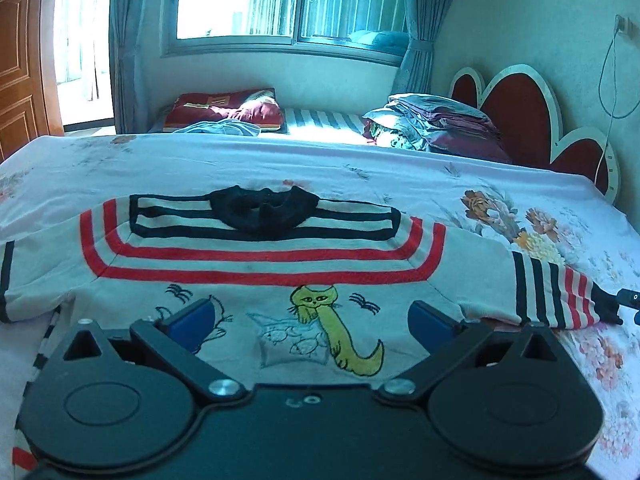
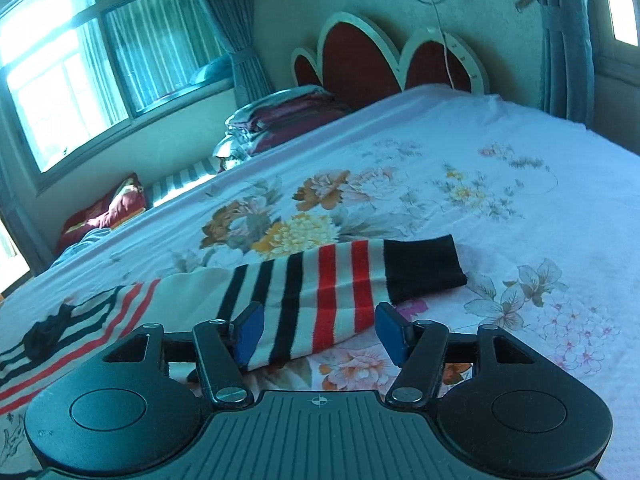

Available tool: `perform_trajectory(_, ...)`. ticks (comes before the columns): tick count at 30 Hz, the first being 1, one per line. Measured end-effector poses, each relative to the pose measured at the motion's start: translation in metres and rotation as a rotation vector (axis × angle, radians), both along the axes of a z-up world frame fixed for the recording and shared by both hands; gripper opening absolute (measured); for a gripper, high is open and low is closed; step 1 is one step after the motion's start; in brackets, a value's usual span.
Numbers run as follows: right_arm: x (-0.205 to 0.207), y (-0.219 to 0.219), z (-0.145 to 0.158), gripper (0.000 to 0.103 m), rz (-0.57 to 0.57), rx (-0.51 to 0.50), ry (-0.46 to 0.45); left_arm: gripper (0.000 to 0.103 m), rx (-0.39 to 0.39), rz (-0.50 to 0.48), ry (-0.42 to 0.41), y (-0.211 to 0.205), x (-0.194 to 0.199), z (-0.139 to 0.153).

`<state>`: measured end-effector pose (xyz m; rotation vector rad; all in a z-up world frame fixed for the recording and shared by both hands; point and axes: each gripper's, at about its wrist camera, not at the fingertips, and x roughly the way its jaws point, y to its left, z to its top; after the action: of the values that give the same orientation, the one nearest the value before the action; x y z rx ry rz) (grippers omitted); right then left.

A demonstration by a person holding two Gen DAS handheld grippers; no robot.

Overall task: Fold small clothes
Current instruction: 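Grasp the black cuff of the sleeve nearest the right gripper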

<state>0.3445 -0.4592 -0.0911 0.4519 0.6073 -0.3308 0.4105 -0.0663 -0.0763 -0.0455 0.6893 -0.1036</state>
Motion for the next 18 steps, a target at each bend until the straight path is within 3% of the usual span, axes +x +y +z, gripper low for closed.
perform_trajectory(3,0.014,-0.029,-0.021,0.062,-0.050,0.037,0.012,0.103,0.029,-0.018,0.006,-0.020,0.019,-0.006)
perform_trajectory(6,0.027,-0.054,-0.044,0.042,-0.077,0.094,0.049,0.102,0.052,-0.033,0.036,-0.036,0.036,-0.015)
perform_trajectory(7,0.030,-0.062,-0.052,0.041,-0.088,0.121,0.059,0.102,0.053,-0.037,0.046,-0.039,0.040,-0.018)
perform_trajectory(12,0.041,-0.089,-0.082,0.041,-0.133,0.230,0.084,0.102,0.052,-0.047,0.076,-0.055,0.061,-0.027)
perform_trajectory(17,0.048,-0.092,-0.083,0.040,-0.122,0.221,0.065,0.102,0.052,-0.037,0.091,-0.058,0.071,-0.029)
perform_trajectory(18,0.048,-0.093,-0.084,0.025,-0.126,0.221,0.060,0.102,0.051,-0.033,0.092,-0.056,0.072,-0.028)
